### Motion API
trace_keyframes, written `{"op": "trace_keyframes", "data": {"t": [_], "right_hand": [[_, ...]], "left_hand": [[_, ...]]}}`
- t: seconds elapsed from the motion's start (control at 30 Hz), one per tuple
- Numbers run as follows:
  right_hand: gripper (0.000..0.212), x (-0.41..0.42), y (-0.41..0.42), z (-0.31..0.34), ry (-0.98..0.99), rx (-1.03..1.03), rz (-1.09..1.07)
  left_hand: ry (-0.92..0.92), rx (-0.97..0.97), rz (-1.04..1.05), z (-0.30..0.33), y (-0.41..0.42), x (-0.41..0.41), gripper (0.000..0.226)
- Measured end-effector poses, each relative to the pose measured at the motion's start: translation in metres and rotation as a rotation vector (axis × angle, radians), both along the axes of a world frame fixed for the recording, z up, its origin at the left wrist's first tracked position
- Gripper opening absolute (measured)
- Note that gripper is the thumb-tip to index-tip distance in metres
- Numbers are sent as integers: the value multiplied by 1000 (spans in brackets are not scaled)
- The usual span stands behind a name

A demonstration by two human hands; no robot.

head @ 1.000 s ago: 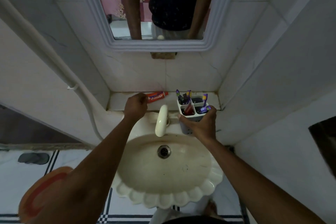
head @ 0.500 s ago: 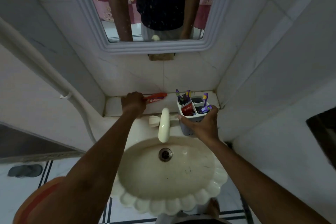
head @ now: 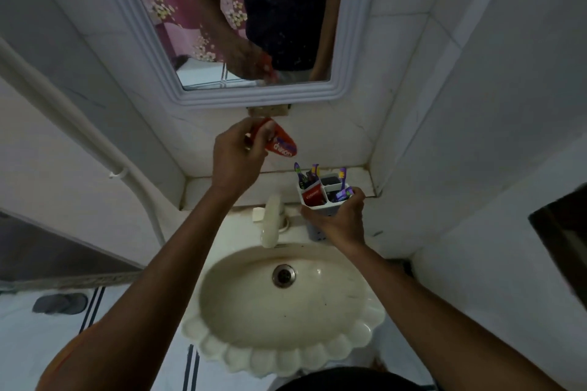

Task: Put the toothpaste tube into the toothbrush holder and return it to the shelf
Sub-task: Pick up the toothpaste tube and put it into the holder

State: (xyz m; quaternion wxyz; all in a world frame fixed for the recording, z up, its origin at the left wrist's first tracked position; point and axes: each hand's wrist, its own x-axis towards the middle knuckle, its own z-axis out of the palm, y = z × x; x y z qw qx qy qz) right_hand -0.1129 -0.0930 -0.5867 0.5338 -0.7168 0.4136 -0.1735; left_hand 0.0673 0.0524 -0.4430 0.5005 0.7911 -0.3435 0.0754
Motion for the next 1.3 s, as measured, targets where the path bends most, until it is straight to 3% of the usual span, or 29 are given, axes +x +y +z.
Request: {"op": "trace_keyframes", "data": {"t": [0.37,0.53,0.67,0.83,1.03,1.17,1.3], "right_hand": [[134,-8,-7,-1,37,41,34],[130,-16,-8,-3,48,56,59],[128,-12,-8,0,64,32,67],[133,-11,-10,0,70,35,64],[135,-13,-10,3,58,35,53],[142,-16,-7,1,47,33,52],[136,-14,-3,3,30,-2,40]], "left_hand": [[-351,409,-109,-21,-96,-33,35],[-332,439,8,-31,-113,-31,26],[-343,531,-25,-33,-119,-20,30],[-238,853,-122,-53,-112,-25,34],[-167,572,-60,-53,-93,-28,23],[45,345,37,-63,-68,-25,27],[138,308,71,-75,-34,-29,28]]}}
